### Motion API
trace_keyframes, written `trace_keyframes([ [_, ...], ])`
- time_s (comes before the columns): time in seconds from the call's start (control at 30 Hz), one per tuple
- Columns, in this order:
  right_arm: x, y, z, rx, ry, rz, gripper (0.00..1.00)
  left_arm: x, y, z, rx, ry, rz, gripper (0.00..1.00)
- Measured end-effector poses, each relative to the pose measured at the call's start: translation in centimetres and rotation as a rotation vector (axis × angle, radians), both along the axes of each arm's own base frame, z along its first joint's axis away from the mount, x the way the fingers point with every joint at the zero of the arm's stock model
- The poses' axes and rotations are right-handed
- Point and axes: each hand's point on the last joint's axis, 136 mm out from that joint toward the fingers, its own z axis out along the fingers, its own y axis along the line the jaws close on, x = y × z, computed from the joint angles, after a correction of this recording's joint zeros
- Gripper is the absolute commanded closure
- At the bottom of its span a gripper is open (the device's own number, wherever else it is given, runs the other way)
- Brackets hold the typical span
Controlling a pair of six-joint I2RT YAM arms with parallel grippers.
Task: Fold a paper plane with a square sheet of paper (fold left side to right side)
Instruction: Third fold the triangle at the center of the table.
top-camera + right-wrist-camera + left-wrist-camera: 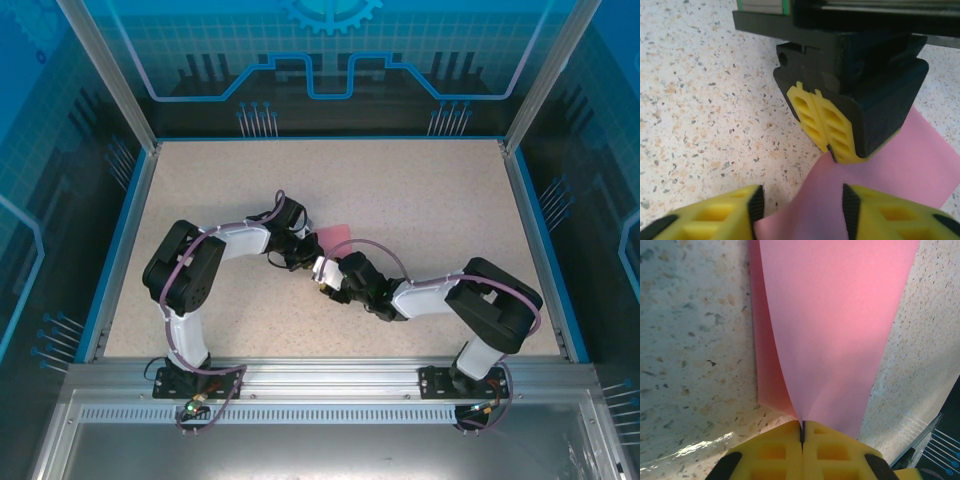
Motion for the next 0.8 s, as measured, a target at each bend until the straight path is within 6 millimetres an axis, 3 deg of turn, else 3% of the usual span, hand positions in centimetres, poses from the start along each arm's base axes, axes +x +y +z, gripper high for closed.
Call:
trace_keyframes([
  [0.43,-0.55,-0.71,-0.51,-0.016,0.051,-0.011,0.99,-0.01,0.00,0.00,0.000,0.000,-0.001,0.98],
  [0.57,-0.56,-0.87,-0.38,-0.004,0.071,-0.019,1.00,-0.09,0.03,-0.03,0.002,0.003,-0.002,0.94],
  [0.67,-0.54,-0.85,-0.35,0.004,0.092,-0.018,1.00,-0.09,0.03,0.03,0.005,0.002,-0.006,0.80],
  [0.8,-0.64,-0.97,-0.55,0.011,0.131,-0.019,1.00,-0.09,0.24,0.16,0.021,-0.001,-0.013,0.73],
])
